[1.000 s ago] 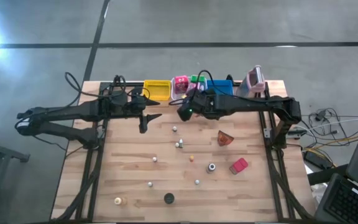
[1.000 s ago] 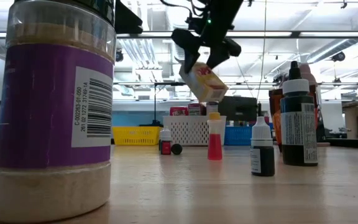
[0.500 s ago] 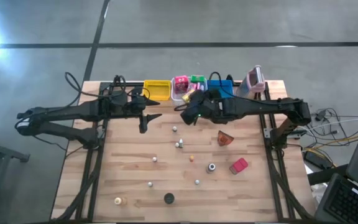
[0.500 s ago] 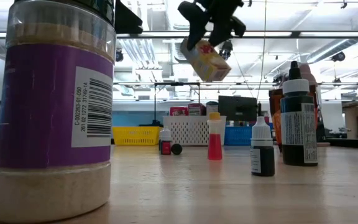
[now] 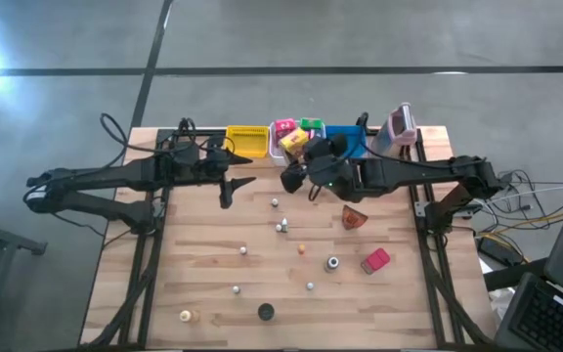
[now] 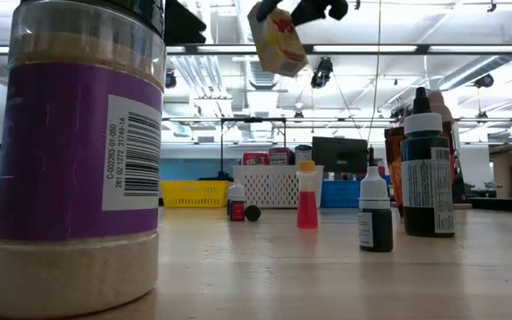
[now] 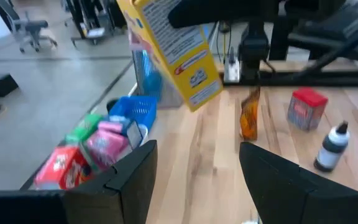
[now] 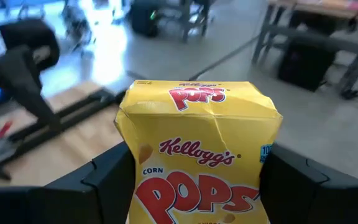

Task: Pick & Place Kitchen Items
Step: Put the yellow cereal box into the white basket

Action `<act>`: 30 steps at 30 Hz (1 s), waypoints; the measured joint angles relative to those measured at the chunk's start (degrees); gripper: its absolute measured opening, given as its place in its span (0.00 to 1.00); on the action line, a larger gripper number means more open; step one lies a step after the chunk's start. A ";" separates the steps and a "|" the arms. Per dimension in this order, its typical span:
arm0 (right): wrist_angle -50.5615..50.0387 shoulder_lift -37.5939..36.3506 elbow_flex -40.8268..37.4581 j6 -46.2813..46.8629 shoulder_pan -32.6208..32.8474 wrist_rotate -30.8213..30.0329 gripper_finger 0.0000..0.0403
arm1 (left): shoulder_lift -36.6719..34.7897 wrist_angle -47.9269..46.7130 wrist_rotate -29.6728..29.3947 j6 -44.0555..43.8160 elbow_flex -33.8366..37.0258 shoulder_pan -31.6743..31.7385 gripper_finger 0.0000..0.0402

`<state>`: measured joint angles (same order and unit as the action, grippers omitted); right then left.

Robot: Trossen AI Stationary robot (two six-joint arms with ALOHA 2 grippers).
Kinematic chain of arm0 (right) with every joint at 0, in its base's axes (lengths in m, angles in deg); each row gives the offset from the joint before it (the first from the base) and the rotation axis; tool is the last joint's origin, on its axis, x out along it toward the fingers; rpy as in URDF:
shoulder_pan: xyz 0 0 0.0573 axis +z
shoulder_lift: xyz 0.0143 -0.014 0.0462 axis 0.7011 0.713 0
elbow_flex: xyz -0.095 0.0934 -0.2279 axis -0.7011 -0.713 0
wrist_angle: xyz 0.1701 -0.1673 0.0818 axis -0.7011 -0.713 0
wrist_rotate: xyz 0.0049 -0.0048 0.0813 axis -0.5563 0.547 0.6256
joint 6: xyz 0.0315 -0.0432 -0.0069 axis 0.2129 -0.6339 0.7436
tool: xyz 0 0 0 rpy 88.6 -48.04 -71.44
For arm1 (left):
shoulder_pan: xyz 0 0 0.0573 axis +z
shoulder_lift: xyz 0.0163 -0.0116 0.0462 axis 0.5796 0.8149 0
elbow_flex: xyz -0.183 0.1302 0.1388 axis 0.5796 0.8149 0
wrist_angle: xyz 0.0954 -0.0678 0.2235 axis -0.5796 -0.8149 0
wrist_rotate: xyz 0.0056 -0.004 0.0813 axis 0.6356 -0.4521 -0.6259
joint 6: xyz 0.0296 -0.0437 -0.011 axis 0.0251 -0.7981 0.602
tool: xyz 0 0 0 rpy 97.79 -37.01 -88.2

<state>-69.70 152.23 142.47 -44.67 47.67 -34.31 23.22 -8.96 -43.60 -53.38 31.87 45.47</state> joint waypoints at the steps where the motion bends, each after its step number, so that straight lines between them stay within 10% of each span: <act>1: 1.54 0.17 0.00 -0.56 0.13 -1.61 0.68 | 0.02 0.85 0.00 0.02 0.00 0.00 0.58; 15: 11.93 0.31 -0.26 -7.96 0.37 -5.32 0.65 | 9.55 20.45 -0.15 -10.14 -0.25 -0.02 0.65; 30: 10.50 0.74 -1.09 -18.66 1.88 -5.26 0.70 | 11.05 21.39 -1.36 -8.22 -6.43 0.02 0.84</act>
<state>-59.21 152.97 141.38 -63.33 49.55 -39.57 34.27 12.42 -44.96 -61.60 25.45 45.49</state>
